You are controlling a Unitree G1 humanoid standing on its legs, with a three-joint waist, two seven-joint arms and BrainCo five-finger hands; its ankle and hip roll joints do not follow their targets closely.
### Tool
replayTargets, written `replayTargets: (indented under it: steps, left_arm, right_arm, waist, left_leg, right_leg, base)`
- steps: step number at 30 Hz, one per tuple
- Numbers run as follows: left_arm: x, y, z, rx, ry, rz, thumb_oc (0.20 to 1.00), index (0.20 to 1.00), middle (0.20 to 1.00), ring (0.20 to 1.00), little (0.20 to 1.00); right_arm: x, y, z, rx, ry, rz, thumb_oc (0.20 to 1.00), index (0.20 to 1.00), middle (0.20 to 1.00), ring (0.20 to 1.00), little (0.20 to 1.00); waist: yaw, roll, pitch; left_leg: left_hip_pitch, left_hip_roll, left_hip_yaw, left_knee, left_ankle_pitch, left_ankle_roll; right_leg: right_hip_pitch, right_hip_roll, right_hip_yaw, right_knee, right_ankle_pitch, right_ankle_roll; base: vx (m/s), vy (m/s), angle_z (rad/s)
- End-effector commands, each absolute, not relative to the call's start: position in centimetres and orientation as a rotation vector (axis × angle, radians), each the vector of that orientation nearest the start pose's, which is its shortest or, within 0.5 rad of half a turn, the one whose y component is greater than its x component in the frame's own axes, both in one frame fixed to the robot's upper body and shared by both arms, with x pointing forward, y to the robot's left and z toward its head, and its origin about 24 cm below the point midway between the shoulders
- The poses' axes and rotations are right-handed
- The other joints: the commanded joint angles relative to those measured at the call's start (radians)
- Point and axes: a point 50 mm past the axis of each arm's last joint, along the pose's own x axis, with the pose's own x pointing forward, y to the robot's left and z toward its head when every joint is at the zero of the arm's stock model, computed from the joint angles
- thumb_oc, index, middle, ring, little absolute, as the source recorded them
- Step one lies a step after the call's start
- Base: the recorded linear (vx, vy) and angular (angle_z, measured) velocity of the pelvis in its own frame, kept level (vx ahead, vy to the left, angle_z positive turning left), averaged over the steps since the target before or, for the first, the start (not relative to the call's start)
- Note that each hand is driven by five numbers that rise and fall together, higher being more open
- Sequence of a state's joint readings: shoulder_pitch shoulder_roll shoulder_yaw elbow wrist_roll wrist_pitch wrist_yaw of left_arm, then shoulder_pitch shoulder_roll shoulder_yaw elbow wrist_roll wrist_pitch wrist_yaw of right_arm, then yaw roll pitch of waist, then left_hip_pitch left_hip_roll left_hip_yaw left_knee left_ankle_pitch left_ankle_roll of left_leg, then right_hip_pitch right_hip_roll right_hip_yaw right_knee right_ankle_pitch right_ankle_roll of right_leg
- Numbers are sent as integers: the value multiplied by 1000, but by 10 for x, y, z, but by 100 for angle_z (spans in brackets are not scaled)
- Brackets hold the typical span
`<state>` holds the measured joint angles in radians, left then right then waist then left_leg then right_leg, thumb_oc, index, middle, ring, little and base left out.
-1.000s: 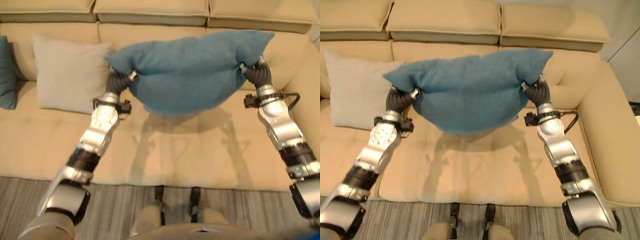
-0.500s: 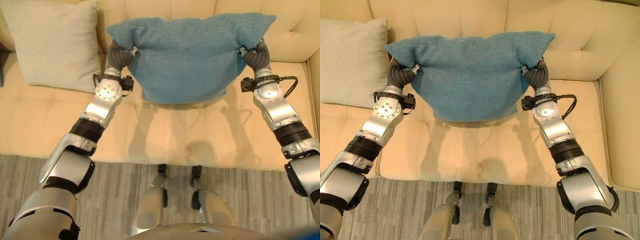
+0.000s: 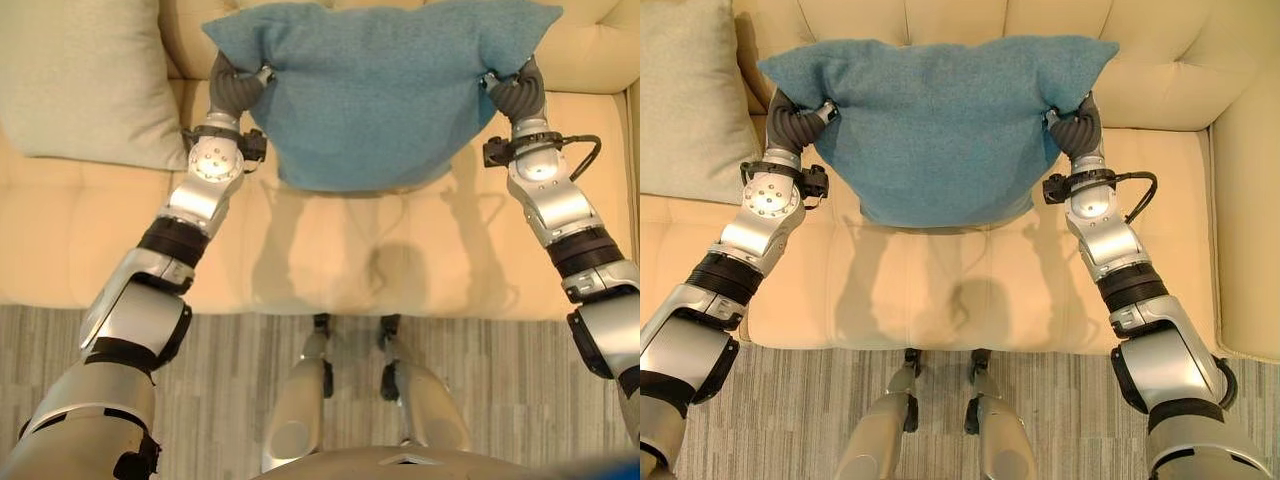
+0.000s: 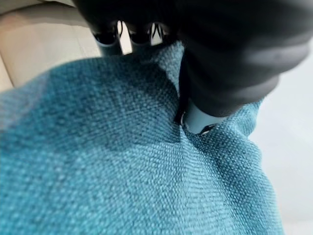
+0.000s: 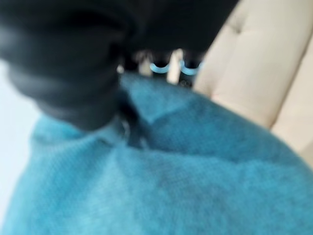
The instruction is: Pick up all the scattered cushions and arrange them neatly on the sofa.
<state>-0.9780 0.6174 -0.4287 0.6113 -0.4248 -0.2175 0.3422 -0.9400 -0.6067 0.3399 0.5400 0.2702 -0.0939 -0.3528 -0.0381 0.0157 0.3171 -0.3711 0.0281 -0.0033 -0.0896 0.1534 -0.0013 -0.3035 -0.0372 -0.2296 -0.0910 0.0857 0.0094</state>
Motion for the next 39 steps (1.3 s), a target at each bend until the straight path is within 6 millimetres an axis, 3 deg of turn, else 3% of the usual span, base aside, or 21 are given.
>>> replayTargets:
  steps: [1, 11, 20, 24, 30, 39]
  left_arm:
    - [375, 222, 311, 204, -745, 286, 200, 200, 200, 200, 200]
    - [371, 216, 351, 205, -830, 289, 200, 200, 200, 200, 200]
    - [380, 198, 358, 189, -801, 275, 200, 200, 200, 200, 200]
    - [381, 194, 377, 252, -806, 283, 200, 200, 200, 200, 200]
    - [385, 199, 372, 270, -763, 297, 200, 200, 200, 200, 200]
    - [393, 211, 350, 228, -670, 310, 200, 200, 200, 200, 200]
  right_arm:
    - [369, -215, 313, -300, -741, -321, 200, 200, 200, 200, 200]
    - [367, -199, 357, -348, -830, -299, 200, 200, 200, 200, 200]
    - [378, -184, 363, -373, -777, -284, 200, 200, 200, 200, 200]
    - [386, -175, 373, -431, -741, -277, 200, 200, 200, 200, 200]
    - [389, -181, 372, -445, -702, -299, 200, 200, 200, 200, 200]
    - [388, -200, 372, -487, -664, -345, 200, 200, 200, 200, 200]
  waist:
    - [-8, -34, -40]
    - [-3, -41, -32]
    - [2, -48, -33]
    - [6, -49, -26]
    - [6, -53, -8]
    - [7, -62, 18]
  left_leg:
    - [26, -19, 48, 76, -174, -22]
    - [-5, -24, 48, 97, -177, -23]
    - [-14, -26, 51, 78, -163, -29]
    - [-34, -24, 50, 66, -149, -32]
    - [-68, -24, 48, 95, -154, -27]
    - [-133, -22, 44, 140, -156, -19]
  right_leg:
    - [-30, -62, 32, 74, -105, 58]
    - [-46, -62, 35, 64, -91, 64]
    - [-50, -58, 30, 36, -77, 69]
    - [-73, -58, 26, 34, -69, 70]
    - [-98, -59, 29, 46, -69, 67]
    - [-155, -60, 29, 72, -70, 61]
  base:
    - [0, 0, 0]
    - [5, 1, -1]
    - [0, 0, 0]
    - [-13, -8, 6]
    - [-9, -5, -1]
    - [-8, -12, 9]
